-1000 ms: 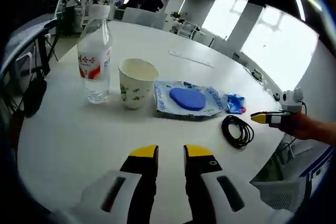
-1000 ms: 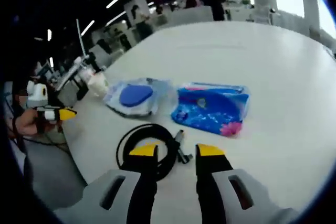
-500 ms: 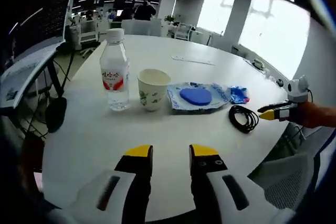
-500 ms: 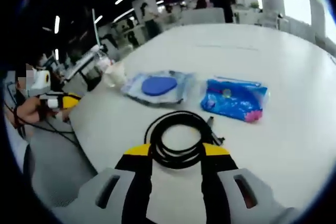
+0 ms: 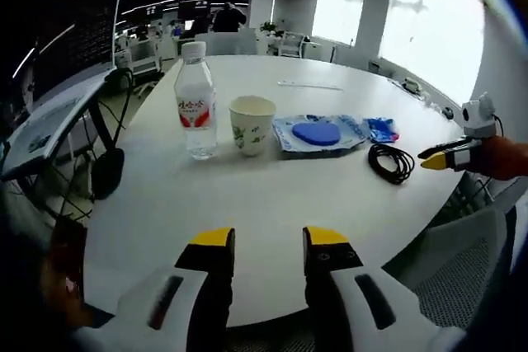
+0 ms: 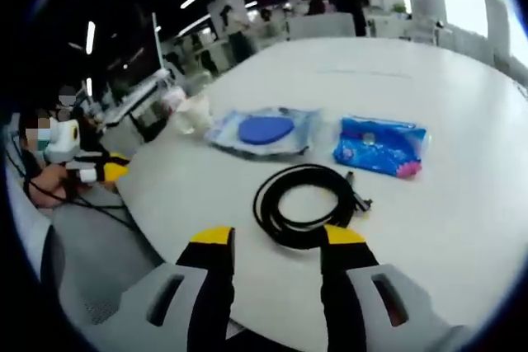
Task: Arrange the tabletop items into an orderly group along one side of the table until the central work area is clear of visible clutter.
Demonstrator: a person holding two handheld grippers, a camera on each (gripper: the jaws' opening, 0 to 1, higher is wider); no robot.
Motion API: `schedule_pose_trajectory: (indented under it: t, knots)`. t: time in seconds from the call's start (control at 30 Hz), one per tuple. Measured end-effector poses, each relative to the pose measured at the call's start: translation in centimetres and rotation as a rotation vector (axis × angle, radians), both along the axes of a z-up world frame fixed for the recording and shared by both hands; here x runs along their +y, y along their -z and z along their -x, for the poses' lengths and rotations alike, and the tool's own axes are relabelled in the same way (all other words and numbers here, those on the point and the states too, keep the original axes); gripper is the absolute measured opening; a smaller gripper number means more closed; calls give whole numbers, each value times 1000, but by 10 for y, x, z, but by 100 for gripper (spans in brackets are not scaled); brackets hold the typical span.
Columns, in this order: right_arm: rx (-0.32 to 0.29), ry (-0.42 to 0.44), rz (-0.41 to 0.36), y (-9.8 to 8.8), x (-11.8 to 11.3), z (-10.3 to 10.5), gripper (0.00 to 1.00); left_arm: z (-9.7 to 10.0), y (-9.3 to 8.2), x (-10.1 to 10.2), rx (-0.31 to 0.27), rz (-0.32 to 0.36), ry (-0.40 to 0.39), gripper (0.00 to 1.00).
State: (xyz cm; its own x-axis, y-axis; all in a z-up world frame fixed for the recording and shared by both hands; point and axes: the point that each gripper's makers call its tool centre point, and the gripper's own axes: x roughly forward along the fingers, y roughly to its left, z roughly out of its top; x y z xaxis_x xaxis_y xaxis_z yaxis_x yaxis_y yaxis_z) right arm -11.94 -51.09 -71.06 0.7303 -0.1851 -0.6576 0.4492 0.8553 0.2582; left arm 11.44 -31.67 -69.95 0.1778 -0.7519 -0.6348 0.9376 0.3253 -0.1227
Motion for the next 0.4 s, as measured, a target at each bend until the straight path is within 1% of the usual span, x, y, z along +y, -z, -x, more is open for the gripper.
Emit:
schedule_pose_trajectory:
  t: [0.1,0.2,0.4]
  knots:
    - [0,12,-5,0,2,2,40,-1,-4,-3,-15,13,2,32]
    - [-1,14,-9,-1,5,2,40,-1,-2,-4,-22,11,7,32]
    - [-2,24,-11,-2,8,4,41,2,-4,-5,-15,24,17,34]
